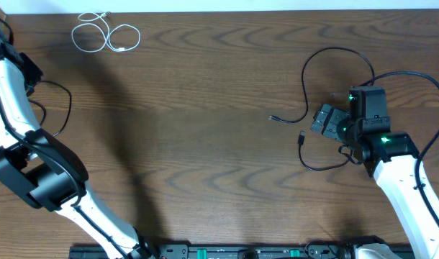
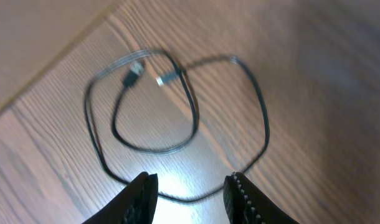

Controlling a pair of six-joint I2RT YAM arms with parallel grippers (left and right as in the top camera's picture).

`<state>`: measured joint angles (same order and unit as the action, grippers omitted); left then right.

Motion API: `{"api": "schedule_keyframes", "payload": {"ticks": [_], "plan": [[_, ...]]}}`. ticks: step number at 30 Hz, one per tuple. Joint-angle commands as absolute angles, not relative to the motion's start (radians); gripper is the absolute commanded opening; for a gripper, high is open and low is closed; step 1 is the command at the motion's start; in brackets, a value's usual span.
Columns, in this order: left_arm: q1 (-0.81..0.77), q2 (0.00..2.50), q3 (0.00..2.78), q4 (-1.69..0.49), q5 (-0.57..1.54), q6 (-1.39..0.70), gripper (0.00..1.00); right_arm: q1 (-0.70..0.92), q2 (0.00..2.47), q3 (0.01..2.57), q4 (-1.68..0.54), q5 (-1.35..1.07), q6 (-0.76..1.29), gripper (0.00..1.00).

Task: Untangle cables
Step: 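Carry the black cable to the left table edge with the left gripper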

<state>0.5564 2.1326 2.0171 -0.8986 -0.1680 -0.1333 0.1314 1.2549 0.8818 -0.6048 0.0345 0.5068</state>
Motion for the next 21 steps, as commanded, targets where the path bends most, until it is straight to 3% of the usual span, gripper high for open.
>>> {"api": "schedule_keyframes", "payload": {"ticks": [1,3,7,11,21], "plan": [[0.56,2.201,2.0,-0.944,-0.119,-0.135,0.38,0.125,1.257,0.888,-0.603,0.046,0.493,0.99],[0.559,2.234,2.0,-0.977,-0.092,-0.134,0.28,0.125,1.257,0.888,-0.603,0.046,0.493,0.99],[0.559,2.285,2.0,-1.007,0.011,-0.097,0.23,0.125,1.257,0.888,-0.603,0.046,0.493,0.99],[0.559,2.319,1.999,-1.038,0.155,-0.017,0.09,0.125,1.257,0.888,-0.603,0.046,0.493,0.99],[0.559,2.405,1.991,-1.066,0.171,0.0,0.07,0.125,1.257,0.888,-0.603,0.046,0.493,0.99]]}}
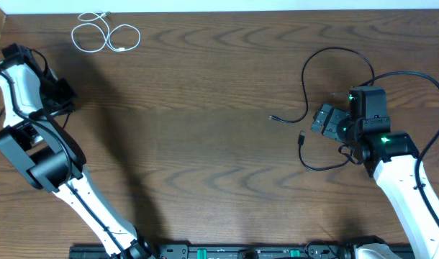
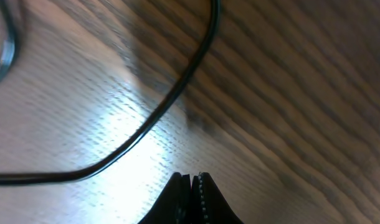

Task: Untangle cables

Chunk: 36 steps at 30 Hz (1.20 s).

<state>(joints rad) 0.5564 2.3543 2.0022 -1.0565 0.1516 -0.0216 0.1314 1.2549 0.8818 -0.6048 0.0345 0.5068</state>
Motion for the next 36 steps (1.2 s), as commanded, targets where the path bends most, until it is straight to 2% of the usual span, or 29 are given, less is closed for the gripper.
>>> {"api": "schedule_keyframes", "payload": {"ticks": [1,12,17,27,36], "plan": [[0.559,2.411,1.991,-1.065,0.172,-0.001,0.07,0.125,1.257,0.888,-0.603,0.046,0.493,0.99],[0.56,2.451,1.985,-1.036,0.023,-0.006,0.07,0.125,1.257,0.888,-0.603,0.046,0.493,0.99],[0.562,2.475,1.978,-1.007,-0.17,-0.184,0.08,0.125,1.257,0.888,-0.603,0.046,0.493,0.99],[0.637,2.499,1.927,-0.91,-0.256,-0.258,0.08,0.125,1.257,0.888,-0.603,0.046,0.493,0.99],[0.729,2.471,1.987,-0.893,-0.244,-0.26,0.08,0.125,1.257,0.888,-0.603,0.046,0.493,0.99]]}}
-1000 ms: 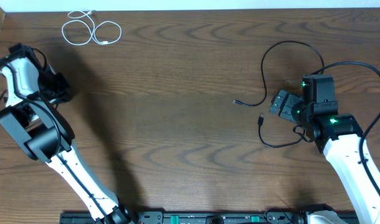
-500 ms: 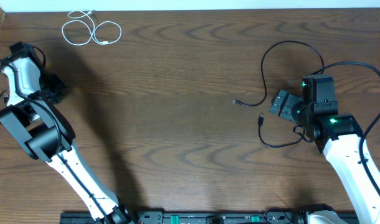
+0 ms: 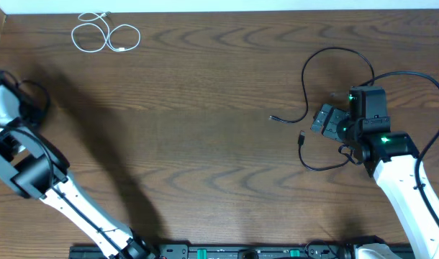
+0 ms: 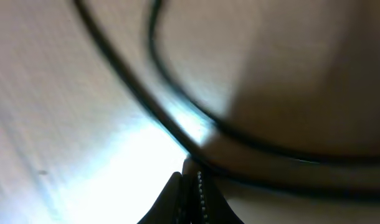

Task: Untangle cables

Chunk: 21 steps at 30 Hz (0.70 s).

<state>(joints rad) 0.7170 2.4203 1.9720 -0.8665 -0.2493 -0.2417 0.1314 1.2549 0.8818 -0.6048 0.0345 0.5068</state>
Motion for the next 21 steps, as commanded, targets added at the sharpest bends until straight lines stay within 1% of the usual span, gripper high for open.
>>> {"api": "schedule_keyframes", "payload": {"ticks": [1,2,3,4,6,7,9,11,13,15,16,18,21], "plan": [[0.725,2.454,1.998,-0.9,-0.239,-0.26,0.08,0.125,1.257,0.888,-0.603,0.046,0.493,0.99],[0.721,2.437,2.001,-0.899,-0.229,-0.26,0.08,0.125,1.257,0.888,-0.603,0.046,0.493,0.99],[0.715,2.416,2.002,-0.899,-0.209,-0.26,0.13,0.125,1.257,0.888,-0.603,0.046,0.493,0.99],[0.706,2.389,2.002,-0.898,-0.181,-0.26,0.15,0.125,1.257,0.888,-0.603,0.046,0.493,0.99],[0.688,2.341,2.002,-0.898,-0.12,-0.26,0.17,0.125,1.257,0.888,-0.603,0.046,0.493,0.99],[0.676,2.31,2.002,-0.9,-0.076,-0.26,0.22,0.125,1.257,0.888,-0.603,0.046,0.493,0.99],[0.652,2.255,2.002,-0.904,0.028,-0.26,0.33,0.125,1.257,0.888,-0.603,0.046,0.493,0.99],[0.626,2.206,2.001,-0.908,0.16,-0.26,0.53,0.125,1.257,0.888,-0.603,0.046,0.493,0.99],[0.595,2.166,2.001,-0.905,0.341,-0.26,0.7,0.125,1.257,0.888,-0.603,0.046,0.493,0.99],[0.559,2.143,2.001,-0.888,0.531,-0.261,0.77,0.125,1.257,0.888,-0.603,0.046,0.493,0.99],[0.527,2.138,2.001,-0.875,0.652,-0.261,0.79,0.125,1.257,0.888,-0.603,0.046,0.493,0.99],[0.467,2.139,2.001,-0.871,0.78,-0.261,0.8,0.125,1.257,0.888,-0.603,0.046,0.493,0.99],[0.352,2.14,2.0,-0.893,0.794,-0.26,0.81,0.125,1.257,0.888,-0.603,0.046,0.493,0.99]]}}
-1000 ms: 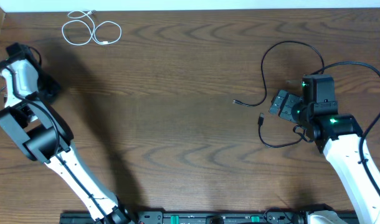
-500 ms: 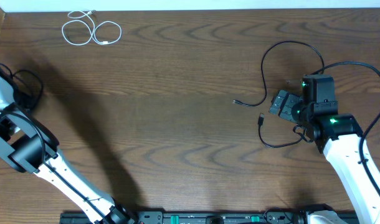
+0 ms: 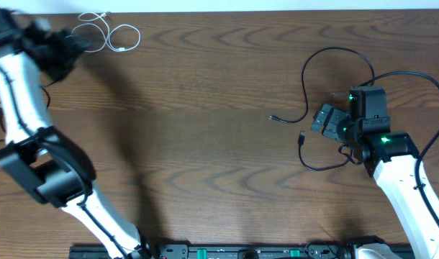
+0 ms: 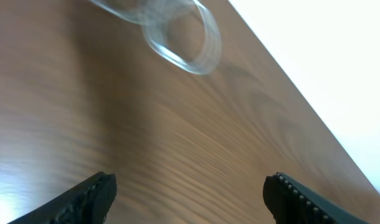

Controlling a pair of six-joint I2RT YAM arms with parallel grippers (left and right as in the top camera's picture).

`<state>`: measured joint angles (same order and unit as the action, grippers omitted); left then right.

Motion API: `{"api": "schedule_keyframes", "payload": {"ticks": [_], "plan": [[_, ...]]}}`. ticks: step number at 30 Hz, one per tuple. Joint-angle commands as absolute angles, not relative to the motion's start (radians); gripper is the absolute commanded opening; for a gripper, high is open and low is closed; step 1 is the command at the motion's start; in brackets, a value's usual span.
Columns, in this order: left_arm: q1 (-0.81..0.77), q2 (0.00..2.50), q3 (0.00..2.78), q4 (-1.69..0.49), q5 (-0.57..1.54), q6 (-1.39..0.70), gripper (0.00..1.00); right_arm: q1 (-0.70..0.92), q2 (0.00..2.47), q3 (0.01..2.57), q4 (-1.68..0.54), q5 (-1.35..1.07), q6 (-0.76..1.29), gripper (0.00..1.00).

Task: Untangle cables

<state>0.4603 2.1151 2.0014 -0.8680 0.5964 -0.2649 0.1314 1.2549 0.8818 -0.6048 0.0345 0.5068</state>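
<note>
A thin white cable (image 3: 104, 34), coiled in two loops, lies at the far left corner of the wooden table (image 3: 205, 144). It shows blurred in the left wrist view as the white cable (image 4: 184, 37), ahead of the fingers. My left gripper (image 3: 65, 44) (image 4: 190, 199) is just left of it, jaws wide open with nothing between them. At the right lies a black cable (image 3: 317, 72), looped, its two plug ends pointing left. My right gripper (image 3: 326, 119) sits among its strands; its jaws cannot be made out.
The white wall edge runs along the far side of the table, close behind the white cable. A dark rail (image 3: 241, 252) lines the near edge. The right arm's own black lead arcs at the far right.
My left gripper was shut at the table's left edge with a black cable at its tips. Now it is wide open at the far left corner beside the white cable. The right arm has not moved.
My left gripper first hung open over a coiled black cable at the left. It was then shut low beside that cable, and later shut at the left edge with the cable at its tips. Now it is open by the white cable. The right side stayed unchanged.
</note>
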Motion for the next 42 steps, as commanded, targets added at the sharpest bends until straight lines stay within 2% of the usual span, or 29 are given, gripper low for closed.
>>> {"api": "schedule_keyframes", "payload": {"ticks": [1,8,14,22,25,33,42], "plan": [[0.318,2.14,2.0,-0.901,0.787,-0.26,0.81,0.125,1.257,0.888,-0.603,0.046,0.493,0.99],[0.083,2.14,2.0,-1.06,0.501,-0.26,0.82,0.125,1.257,0.888,-0.603,0.046,0.493,0.99],[-0.057,2.133,2.0,-1.23,0.27,-0.256,0.81,0.125,1.257,0.888,-0.603,0.046,0.493,0.99],[-0.104,1.993,2.0,-1.392,0.247,-0.256,0.8,0.125,1.257,0.888,-0.6,0.019,0.517,0.99],[-0.103,1.901,2.0,-1.425,0.234,-0.256,0.8,0.125,1.257,0.888,-0.603,-0.163,0.584,0.99],[-0.149,1.569,1.947,-1.568,0.234,-0.237,0.81,0.141,1.257,0.888,-0.624,-0.565,0.59,0.99],[-0.176,1.191,1.687,-1.569,0.233,-0.239,0.81,0.301,1.257,0.888,-0.681,-0.577,0.589,0.99]]}}
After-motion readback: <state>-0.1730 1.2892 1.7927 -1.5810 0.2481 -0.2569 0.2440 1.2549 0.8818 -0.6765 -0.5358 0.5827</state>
